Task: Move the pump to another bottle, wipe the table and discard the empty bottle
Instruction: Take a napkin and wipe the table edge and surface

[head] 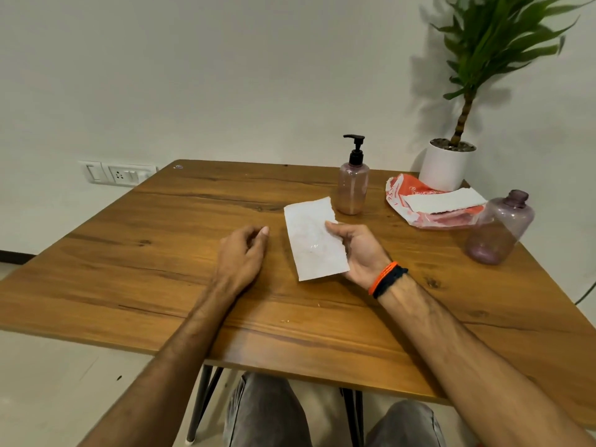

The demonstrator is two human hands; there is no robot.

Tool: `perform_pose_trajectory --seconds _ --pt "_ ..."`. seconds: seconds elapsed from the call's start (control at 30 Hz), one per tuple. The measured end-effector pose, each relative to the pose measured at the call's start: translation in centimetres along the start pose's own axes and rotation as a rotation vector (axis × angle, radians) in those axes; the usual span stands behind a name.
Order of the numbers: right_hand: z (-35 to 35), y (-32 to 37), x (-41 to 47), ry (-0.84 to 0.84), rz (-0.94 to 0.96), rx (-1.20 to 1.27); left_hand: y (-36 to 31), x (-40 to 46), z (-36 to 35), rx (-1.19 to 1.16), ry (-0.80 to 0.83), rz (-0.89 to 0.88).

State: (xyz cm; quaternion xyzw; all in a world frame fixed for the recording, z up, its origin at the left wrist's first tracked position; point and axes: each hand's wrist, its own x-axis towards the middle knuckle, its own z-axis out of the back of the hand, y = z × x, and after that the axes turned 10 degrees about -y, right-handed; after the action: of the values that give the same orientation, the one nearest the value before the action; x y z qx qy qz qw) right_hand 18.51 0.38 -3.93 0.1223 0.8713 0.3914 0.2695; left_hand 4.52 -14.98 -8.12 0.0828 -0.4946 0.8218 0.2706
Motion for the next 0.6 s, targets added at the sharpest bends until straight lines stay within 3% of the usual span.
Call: perform_pose_trajectory --seconds 0.13,0.2,0.37,0.6 --pt "-0.1 -0.2 0.8 -0.052 0.085 -0.071 -2.9 -0.4 -0.7 -0.515 0.149 0.335" --pt "-0.2 -0.4 1.1 -0.082 0.133 -0.122 -4.0 -0.3 -0.8 -0.621 0.177 0.458" --pt "0.3 -0.5 1.5 -0.143 0.237 -0.267 -4.5 -0.2 -0.8 -0.65 0.175 0.579" --pt "1.2 -0.1 1.5 -0.126 0.421 -0.458 -4.7 0.0 -0.5 -0.636 0.151 0.588"
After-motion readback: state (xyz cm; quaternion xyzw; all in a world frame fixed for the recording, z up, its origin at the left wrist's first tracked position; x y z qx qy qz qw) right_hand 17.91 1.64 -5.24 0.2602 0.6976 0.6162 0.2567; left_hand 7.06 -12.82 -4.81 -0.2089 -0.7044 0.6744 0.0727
